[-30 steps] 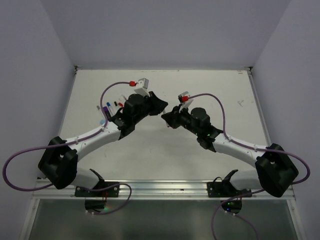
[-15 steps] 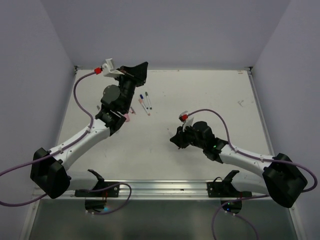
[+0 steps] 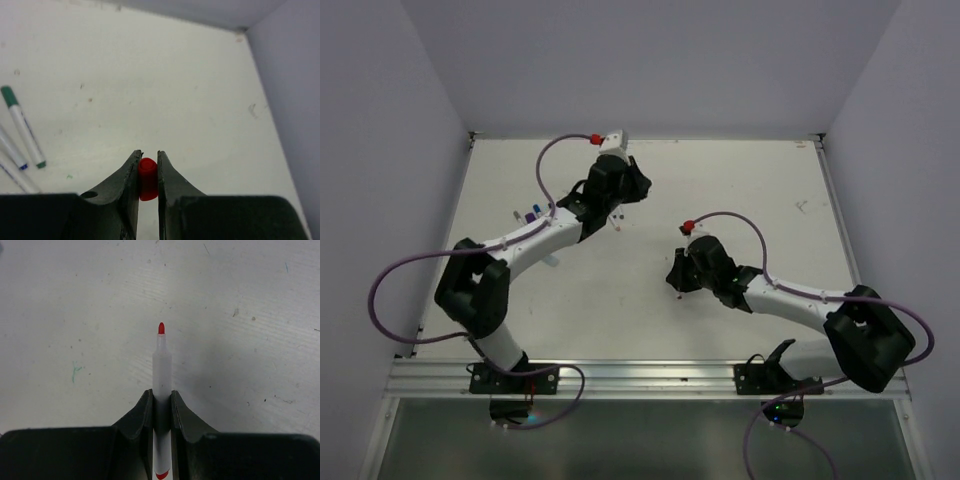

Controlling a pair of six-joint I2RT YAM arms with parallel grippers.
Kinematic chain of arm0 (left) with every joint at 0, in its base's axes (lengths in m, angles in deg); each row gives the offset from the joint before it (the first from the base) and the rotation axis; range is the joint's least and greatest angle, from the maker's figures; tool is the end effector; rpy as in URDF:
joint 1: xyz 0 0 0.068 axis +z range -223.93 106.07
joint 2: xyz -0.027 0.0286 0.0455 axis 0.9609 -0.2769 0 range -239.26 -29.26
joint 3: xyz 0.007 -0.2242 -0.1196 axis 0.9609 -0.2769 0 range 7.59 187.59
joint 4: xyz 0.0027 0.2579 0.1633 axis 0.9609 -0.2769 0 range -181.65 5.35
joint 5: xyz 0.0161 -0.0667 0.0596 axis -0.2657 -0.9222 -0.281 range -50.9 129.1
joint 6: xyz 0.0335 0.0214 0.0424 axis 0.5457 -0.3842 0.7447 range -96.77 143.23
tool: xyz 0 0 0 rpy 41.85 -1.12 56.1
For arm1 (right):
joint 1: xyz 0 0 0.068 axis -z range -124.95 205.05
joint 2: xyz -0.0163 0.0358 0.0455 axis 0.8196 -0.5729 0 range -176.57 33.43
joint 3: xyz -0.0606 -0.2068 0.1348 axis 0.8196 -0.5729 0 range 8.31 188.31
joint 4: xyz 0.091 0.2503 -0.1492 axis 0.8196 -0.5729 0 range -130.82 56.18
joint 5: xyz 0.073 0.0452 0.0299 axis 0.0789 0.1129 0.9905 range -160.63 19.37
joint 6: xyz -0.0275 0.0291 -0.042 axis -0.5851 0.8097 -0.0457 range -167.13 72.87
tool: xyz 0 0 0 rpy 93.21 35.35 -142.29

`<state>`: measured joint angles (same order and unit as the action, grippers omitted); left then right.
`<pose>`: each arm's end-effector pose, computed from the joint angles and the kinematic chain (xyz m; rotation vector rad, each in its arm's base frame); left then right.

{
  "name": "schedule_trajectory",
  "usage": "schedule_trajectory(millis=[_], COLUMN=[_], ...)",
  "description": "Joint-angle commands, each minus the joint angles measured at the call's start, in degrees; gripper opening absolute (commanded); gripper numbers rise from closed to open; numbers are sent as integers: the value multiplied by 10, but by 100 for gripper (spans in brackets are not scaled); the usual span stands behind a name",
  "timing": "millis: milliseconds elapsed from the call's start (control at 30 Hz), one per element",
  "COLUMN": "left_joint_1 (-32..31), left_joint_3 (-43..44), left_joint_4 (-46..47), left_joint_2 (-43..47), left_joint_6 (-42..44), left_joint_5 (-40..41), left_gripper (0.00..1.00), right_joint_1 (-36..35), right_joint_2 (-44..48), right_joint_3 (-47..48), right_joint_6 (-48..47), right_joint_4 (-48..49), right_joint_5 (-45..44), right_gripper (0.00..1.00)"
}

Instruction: Open the pen caps

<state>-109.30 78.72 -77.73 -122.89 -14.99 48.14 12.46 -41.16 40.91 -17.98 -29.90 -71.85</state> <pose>0.3612 -0.2485 0.2707 -0.1613 1.8998 -0.7451 0.2234 0.2040 0.1278 -0.2591 2.3026 0.6413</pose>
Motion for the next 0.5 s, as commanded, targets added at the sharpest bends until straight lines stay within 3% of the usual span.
schedule_trajectory(millis=[0,133,333,467], left_joint_1=[-3,-11,-16,-18], left_joint_3=[31,73,88,93], left_joint_4=[-110,-168,-177,-173], left_joint_2=[-61,-152,-208,-237], left_joint_6=[21,18,5,-1], left_joint_5=[-50,-71,-87,-85], left_gripper=[0,0,0,8], right_joint_1=[-1,-4,-14,-17], right_joint_2=[-28,-53,-97,-127], right_joint_3=[37,61,86,92], right_joint_6=[43,57,69,77], right_joint_4=[-30,-37,-37,-35], right_joint_5=[-18,-27,-37,-36], right_gripper=[0,0,0,0])
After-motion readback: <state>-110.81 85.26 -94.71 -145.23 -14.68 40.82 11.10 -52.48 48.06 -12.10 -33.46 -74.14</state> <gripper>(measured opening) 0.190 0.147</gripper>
